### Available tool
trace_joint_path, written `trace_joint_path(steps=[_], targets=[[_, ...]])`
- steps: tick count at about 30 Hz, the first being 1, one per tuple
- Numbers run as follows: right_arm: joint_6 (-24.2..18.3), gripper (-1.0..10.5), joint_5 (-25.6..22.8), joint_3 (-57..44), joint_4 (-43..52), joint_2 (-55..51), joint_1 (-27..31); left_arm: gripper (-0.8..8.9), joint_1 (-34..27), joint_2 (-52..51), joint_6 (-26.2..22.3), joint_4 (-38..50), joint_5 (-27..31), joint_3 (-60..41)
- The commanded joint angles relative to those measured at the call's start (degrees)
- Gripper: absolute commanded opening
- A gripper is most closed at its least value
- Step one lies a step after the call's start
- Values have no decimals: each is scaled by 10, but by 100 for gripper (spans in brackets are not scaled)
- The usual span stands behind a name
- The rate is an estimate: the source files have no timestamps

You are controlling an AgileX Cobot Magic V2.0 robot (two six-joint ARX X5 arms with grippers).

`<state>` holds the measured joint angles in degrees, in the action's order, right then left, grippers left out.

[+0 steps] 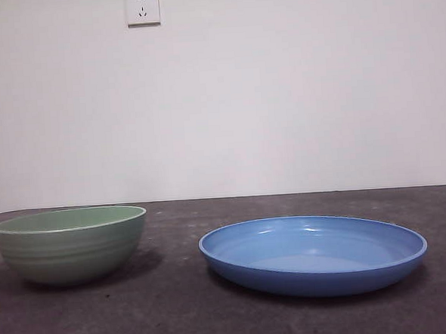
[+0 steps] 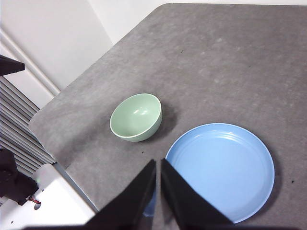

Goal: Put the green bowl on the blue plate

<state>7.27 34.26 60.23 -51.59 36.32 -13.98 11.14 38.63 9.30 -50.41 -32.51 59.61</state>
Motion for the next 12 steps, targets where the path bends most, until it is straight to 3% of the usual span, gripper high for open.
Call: trace_joint_path(steps=[1,3,9,12], targets=[[-9,14,0,10,5,3,-3,89,1,3,-18,3,-3,13],[-9,51,0,10,5,3,-3,185,1,3,-18,3,-3,13],[-4,538,-1,10,5,3,-3,528,1,3,-17,3,-3,13],[-4,608,-1,10,5,3,-3,624,1,3,-17,3,-2,13]])
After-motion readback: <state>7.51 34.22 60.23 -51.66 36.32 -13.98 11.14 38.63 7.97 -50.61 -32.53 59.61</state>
